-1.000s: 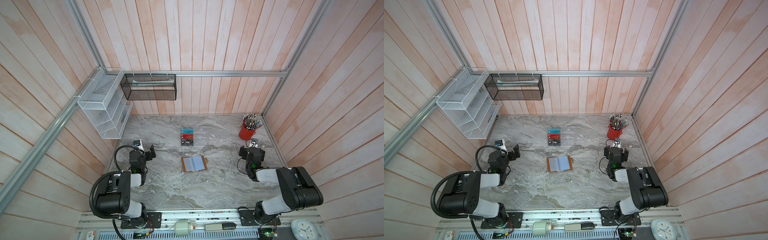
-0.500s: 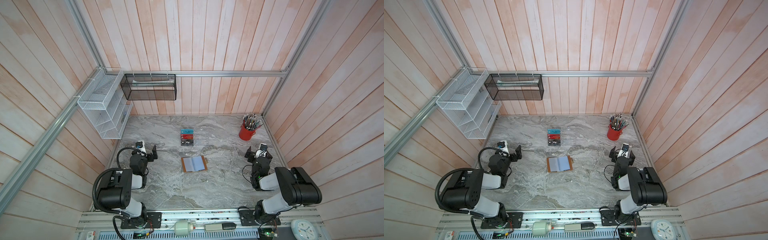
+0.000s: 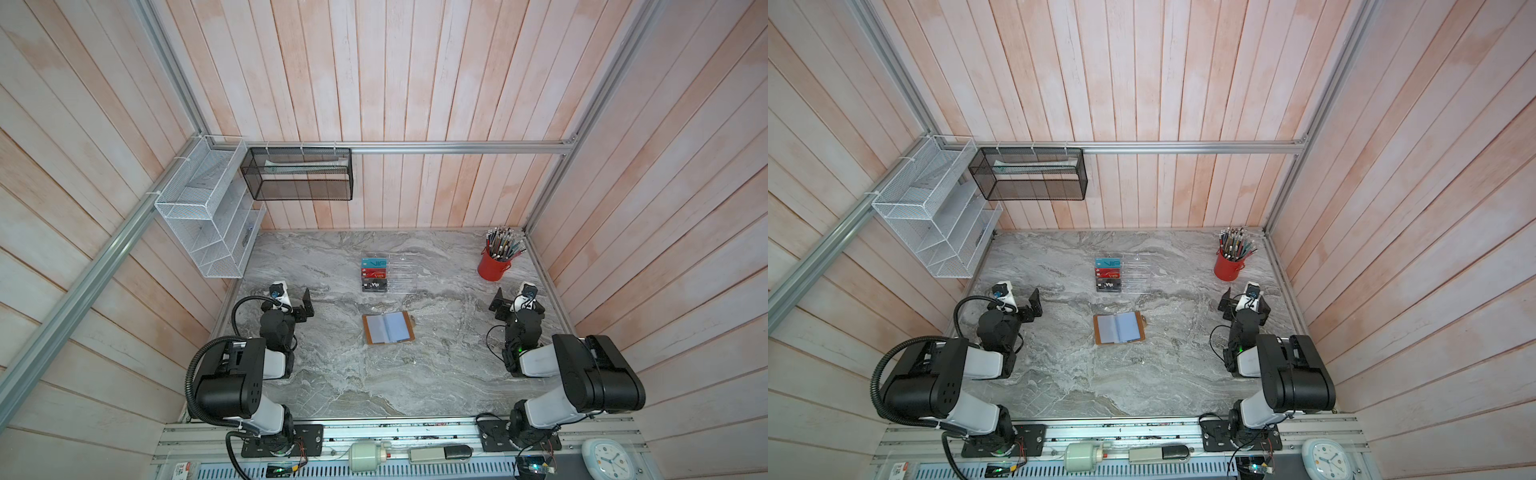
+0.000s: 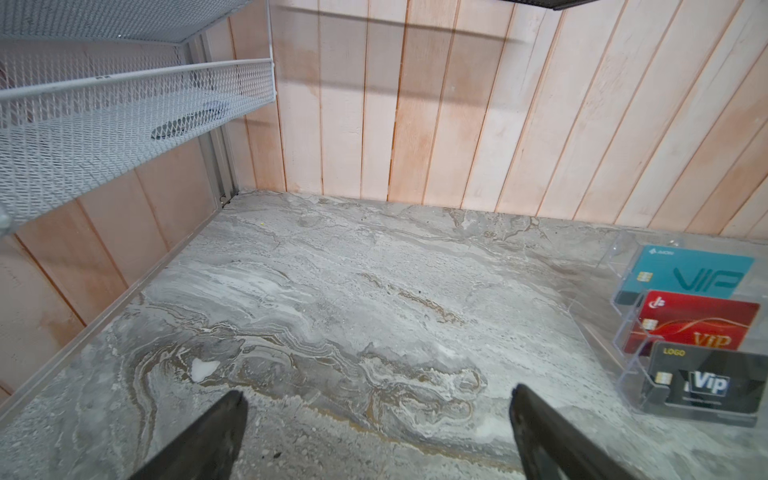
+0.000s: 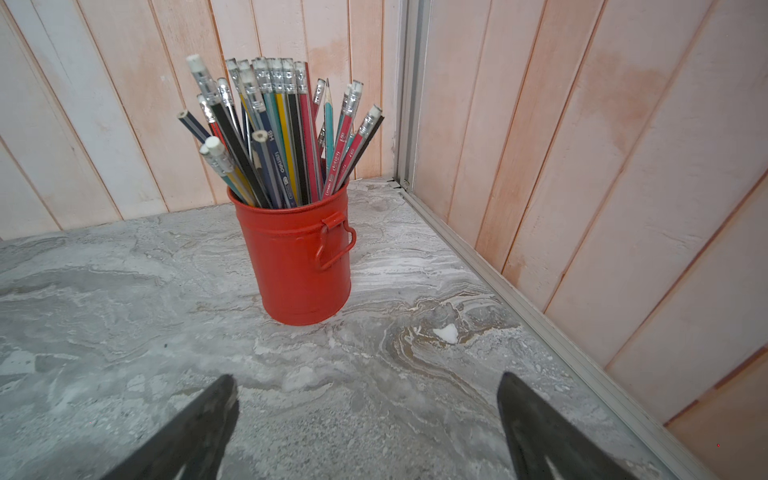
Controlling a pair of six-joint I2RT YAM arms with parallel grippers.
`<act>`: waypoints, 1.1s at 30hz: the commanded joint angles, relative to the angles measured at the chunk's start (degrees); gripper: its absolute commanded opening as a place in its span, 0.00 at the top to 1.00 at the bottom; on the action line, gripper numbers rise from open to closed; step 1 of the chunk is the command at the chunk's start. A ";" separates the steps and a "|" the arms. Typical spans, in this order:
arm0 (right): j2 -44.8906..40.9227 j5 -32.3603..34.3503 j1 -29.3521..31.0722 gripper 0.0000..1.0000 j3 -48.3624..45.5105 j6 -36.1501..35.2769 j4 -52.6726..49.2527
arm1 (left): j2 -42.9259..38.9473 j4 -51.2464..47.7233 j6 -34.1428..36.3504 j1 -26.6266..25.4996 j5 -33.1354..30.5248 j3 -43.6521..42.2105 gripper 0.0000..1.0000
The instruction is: Take the credit cards out of the card holder
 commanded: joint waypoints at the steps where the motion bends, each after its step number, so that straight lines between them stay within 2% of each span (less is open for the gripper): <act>1: -0.62 -0.49 -0.22 0.02 0.54 0.36 -0.53 | 0.17 0.11 -0.29 -0.30 -1.98 0.96 0.00; 10: -0.62 -0.49 -0.23 0.02 0.54 0.36 -0.53 | 0.14 -1.07 1.02 -1.99 -4.61 1.69 0.00; 33: -0.67 -0.47 -0.24 0.02 0.54 0.41 -0.52 | 0.46 -1.70 1.20 -2.08 -4.66 2.27 0.00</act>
